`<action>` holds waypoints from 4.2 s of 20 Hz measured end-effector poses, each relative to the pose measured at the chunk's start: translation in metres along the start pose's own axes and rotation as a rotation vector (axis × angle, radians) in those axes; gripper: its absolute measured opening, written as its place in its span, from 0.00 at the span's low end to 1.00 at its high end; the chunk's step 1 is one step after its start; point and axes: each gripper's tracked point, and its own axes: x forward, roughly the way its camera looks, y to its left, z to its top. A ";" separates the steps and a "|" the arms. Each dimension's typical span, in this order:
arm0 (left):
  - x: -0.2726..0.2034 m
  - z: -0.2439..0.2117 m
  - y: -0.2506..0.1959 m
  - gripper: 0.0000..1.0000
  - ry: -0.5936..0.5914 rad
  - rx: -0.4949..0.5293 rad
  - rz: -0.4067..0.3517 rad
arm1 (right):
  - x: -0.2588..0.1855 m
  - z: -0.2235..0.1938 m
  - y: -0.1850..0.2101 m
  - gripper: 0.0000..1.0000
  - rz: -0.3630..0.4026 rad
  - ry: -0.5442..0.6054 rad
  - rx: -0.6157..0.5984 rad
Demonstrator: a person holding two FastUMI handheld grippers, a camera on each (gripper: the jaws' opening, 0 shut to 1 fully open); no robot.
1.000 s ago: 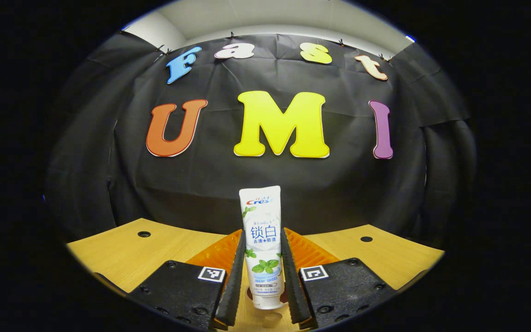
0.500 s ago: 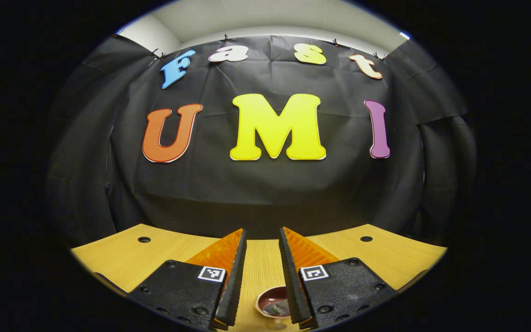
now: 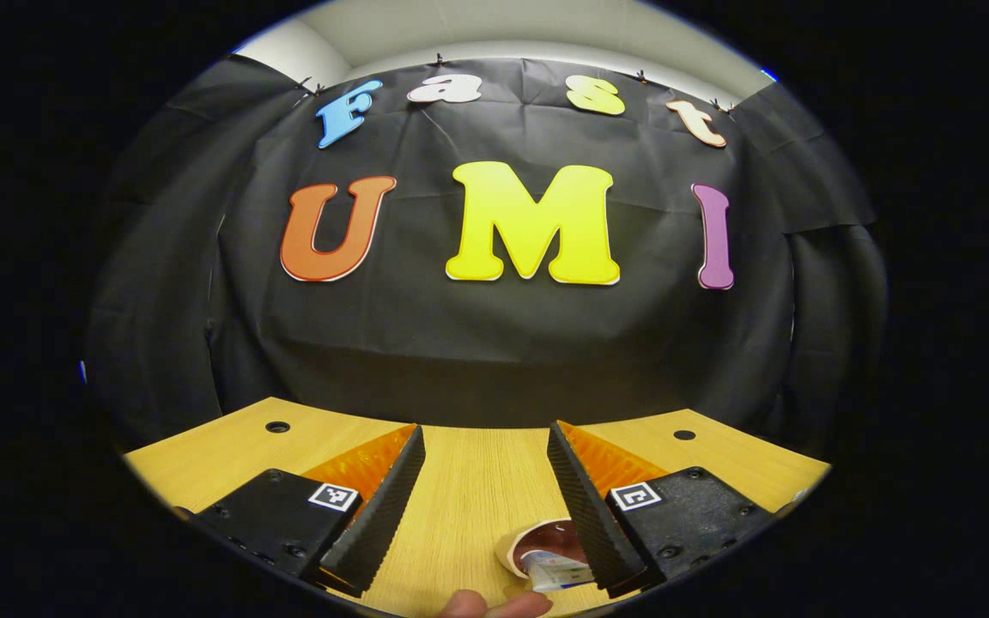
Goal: Put the toothbrush and toothpaste on the desktop into the cup, then pick up the cup and place it on the coaster on the desktop.
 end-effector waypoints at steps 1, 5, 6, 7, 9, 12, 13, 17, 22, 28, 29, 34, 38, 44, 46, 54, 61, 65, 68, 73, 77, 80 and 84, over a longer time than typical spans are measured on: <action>-0.002 0.002 0.004 0.83 -0.006 0.003 0.006 | -0.001 0.002 0.004 0.00 0.007 -0.005 -0.005; -0.017 0.008 0.019 0.95 -0.026 -0.003 0.030 | 0.003 0.020 0.026 0.00 0.058 -0.038 -0.038; -0.021 0.008 0.024 0.96 -0.029 -0.005 0.038 | 0.007 0.028 0.031 0.00 0.070 -0.052 -0.051; -0.026 0.009 0.029 0.96 -0.029 -0.007 0.045 | 0.010 0.037 0.038 0.00 0.080 -0.069 -0.067; -0.037 0.009 0.040 0.96 -0.028 -0.005 0.063 | 0.013 0.052 0.052 0.00 0.104 -0.106 -0.103; -0.061 0.005 0.064 0.96 -0.007 -0.014 0.115 | 0.023 0.077 0.080 0.00 0.169 -0.183 -0.149; -0.068 0.001 0.071 0.96 -0.001 -0.020 0.127 | 0.029 0.083 0.086 0.00 0.185 -0.204 -0.161; -0.102 -0.016 0.100 0.96 0.044 -0.045 0.200 | 0.056 0.114 0.114 0.00 0.254 -0.309 -0.182; -0.120 -0.025 0.114 0.97 0.065 -0.053 0.227 | 0.066 0.148 0.146 0.00 0.325 -0.466 -0.242; -0.135 -0.031 0.123 0.97 0.076 -0.057 0.244 | 0.084 0.154 0.170 0.00 0.375 -0.546 -0.264; -0.137 -0.032 0.124 0.97 0.076 -0.051 0.249 | 0.087 0.153 0.174 0.00 0.385 -0.550 -0.264; -0.138 -0.031 0.136 0.97 0.068 -0.047 0.271 | 0.106 0.147 0.182 0.00 0.380 -0.552 -0.280; -0.136 -0.036 0.139 0.97 0.077 -0.068 0.273 | 0.116 0.143 0.183 0.02 0.373 -0.556 -0.318; -0.127 -0.041 0.135 0.97 0.095 -0.077 0.269 | 0.115 0.132 0.179 0.43 0.396 -0.515 -0.328; -0.126 -0.043 0.133 0.97 0.097 -0.087 0.260 | 0.113 0.133 0.176 0.47 0.399 -0.505 -0.307; -0.127 -0.034 0.127 0.97 0.081 -0.062 0.253 | 0.113 0.119 0.165 0.69 0.391 -0.470 -0.313; -0.125 -0.036 0.118 0.97 0.088 -0.076 0.237 | 0.122 0.090 0.147 0.81 0.367 -0.372 -0.312; -0.128 -0.039 0.115 0.97 0.097 -0.071 0.233 | 0.117 0.076 0.151 0.89 0.399 -0.288 -0.263; -0.130 -0.037 0.112 0.97 0.093 -0.070 0.230 | 0.115 0.074 0.154 0.92 0.412 -0.280 -0.264; -0.130 -0.037 0.106 0.97 0.100 -0.066 0.213 | 0.102 0.070 0.156 0.94 0.433 -0.254 -0.241; -0.132 -0.035 0.090 0.97 0.102 -0.073 0.181 | 0.078 0.091 0.147 0.92 0.425 -0.317 -0.210; -0.137 -0.039 0.069 0.97 0.121 -0.062 0.122 | 0.058 0.107 0.126 0.96 0.344 -0.384 -0.239; -0.156 -0.059 0.050 0.97 0.218 0.004 0.063 | 0.025 0.124 0.106 0.94 0.291 -0.477 -0.241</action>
